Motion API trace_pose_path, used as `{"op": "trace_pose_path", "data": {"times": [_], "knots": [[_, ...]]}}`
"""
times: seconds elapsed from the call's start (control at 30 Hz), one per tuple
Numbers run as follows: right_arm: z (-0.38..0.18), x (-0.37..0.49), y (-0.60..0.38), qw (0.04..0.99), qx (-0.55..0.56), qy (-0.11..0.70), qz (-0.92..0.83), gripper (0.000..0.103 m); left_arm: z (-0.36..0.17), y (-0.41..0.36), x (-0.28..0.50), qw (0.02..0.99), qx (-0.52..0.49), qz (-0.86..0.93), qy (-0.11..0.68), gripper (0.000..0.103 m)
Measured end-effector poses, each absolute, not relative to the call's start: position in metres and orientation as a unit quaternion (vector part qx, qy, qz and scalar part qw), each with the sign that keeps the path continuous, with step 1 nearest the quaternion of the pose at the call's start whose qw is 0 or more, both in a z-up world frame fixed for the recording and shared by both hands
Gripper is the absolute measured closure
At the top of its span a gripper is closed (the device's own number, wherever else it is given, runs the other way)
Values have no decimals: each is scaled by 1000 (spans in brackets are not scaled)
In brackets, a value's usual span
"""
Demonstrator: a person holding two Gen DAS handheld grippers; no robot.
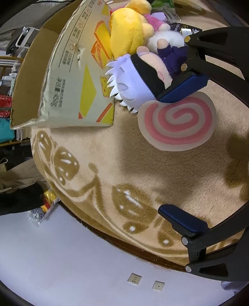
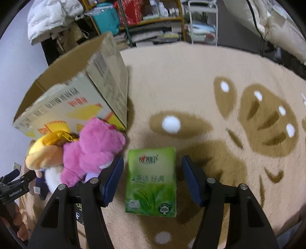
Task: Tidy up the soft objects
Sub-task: 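Grasp the pink swirl cushion with the left gripper while the right grasps the green tissue pack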
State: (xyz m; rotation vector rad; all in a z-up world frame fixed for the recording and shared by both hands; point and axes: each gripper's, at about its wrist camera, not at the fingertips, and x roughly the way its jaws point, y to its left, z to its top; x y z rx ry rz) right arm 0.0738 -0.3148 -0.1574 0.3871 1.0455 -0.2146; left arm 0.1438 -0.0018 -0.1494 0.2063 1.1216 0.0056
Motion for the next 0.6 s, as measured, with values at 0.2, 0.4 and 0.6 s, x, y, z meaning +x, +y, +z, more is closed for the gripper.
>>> {"op": "trace_pose_path", "data": {"times": [0.2,0.4,0.6], "knots": [[-168,79,-321,828,191,517,-106,44,-155,-4,144,835,88,-14,542,13],[-166,79,-319,827,191,517,-109,45,-156,-5,140,830,66,-41,552,34],[-163,79,-312,843,188,498,-83,45,-159,-7,141,825,38,-75,559,53]]}}
